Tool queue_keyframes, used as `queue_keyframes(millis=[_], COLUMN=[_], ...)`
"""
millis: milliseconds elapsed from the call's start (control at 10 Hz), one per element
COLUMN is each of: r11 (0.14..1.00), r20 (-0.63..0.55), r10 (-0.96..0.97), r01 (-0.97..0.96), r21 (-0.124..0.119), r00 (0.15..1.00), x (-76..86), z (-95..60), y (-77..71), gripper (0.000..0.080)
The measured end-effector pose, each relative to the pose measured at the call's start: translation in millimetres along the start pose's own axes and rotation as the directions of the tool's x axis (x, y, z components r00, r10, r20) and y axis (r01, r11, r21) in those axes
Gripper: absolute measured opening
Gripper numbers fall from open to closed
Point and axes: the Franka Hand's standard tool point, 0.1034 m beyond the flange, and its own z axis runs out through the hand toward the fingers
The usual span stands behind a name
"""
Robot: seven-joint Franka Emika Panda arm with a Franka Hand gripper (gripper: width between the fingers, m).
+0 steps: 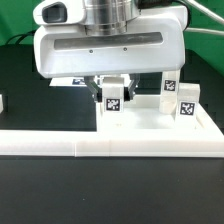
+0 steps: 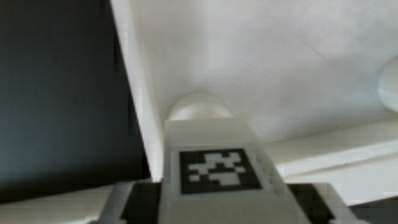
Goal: Assemble square table
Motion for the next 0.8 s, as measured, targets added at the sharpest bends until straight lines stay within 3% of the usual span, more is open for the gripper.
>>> queue_keyframes(millis=[300, 500, 800], r11=[0.976, 0.906, 0.651], r20=[-0.001, -0.030, 0.002], r10=[0.217, 0.423, 0.758], r01=[-0.217, -0.423, -0.757], r21=[0.000, 0.014, 0.065], r00=[0.976, 0.906, 0.652], x=[0.0, 0.8, 0.4], z=[0.4, 0.6, 1.8], y=[-0.2, -0.5, -2.2], gripper=[0.0287, 0.0287, 0.0288])
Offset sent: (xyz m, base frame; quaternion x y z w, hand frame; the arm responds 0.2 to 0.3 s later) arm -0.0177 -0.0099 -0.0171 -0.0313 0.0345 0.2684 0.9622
